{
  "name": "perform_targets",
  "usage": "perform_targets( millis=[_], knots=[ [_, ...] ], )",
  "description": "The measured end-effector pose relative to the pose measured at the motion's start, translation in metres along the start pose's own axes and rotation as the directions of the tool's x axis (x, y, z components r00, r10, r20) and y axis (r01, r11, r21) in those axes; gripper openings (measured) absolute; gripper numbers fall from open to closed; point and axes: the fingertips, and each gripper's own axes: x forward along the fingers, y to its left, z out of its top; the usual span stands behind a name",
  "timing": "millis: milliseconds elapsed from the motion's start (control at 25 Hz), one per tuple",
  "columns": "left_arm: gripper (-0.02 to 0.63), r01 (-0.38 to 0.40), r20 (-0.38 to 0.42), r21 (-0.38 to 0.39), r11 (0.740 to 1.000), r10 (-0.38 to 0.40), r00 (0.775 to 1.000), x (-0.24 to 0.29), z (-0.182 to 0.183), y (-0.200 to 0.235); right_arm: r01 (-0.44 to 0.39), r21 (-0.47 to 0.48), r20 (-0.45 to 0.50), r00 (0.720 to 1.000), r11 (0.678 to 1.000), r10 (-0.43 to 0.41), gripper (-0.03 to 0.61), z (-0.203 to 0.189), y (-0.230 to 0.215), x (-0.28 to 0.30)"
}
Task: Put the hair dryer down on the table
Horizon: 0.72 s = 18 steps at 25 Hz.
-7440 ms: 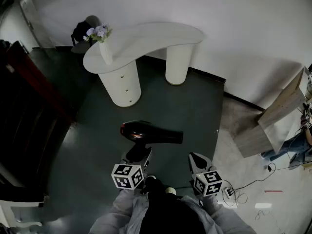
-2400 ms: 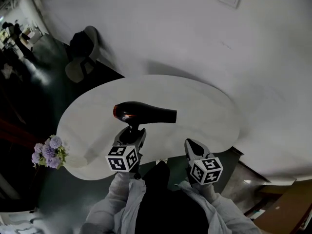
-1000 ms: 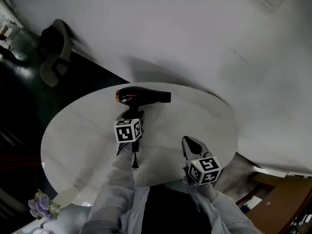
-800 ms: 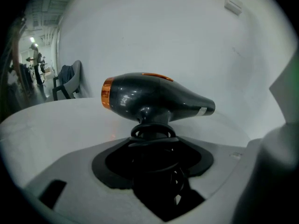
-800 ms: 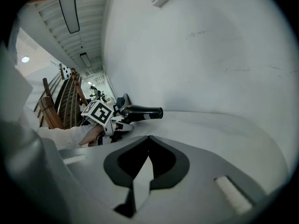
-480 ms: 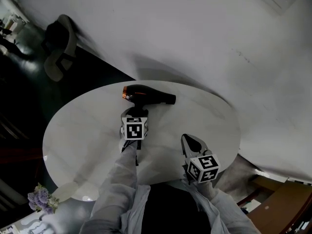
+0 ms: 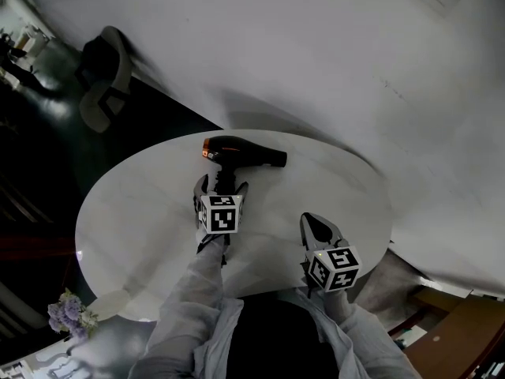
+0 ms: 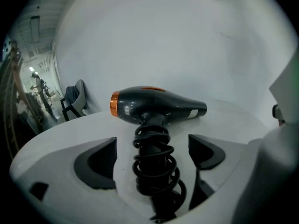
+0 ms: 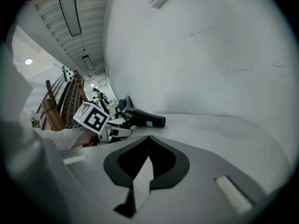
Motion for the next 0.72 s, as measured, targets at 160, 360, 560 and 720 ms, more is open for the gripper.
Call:
perform_targets(
  millis=[160,360,560,720],
  knots=[
    [0.503,0.043,0.025,-0.014,0.999,-0.042,0.999,-0.025,-0.001,-0.002,0.005,-0.005,0.033,0.999,1.0,-0.005,0.011,0.006,0.002,-0.006],
    [0.472,0.165,0.078,-0.083,0.983,-0.159,0.984,-0.064,0.002,-0.015,0.007,-0.012,0.055,0.998,1.0,-0.006,0.011,0.006,0.013,-0.018],
    [0.395,0.27,0.167,-0.129,0.954,-0.247,0.954,-0.115,0.004,-0.027,-0.013,-0.02,0.07,0.997,1.0,0.015,0.011,0.001,0.032,-0.032],
    [0.331,0.318,0.239,-0.16,0.934,-0.276,0.931,-0.155,-0.004,-0.031,-0.037,-0.027,0.082,0.996,0.999,0.039,0.011,-0.005,0.049,-0.046]
  ],
)
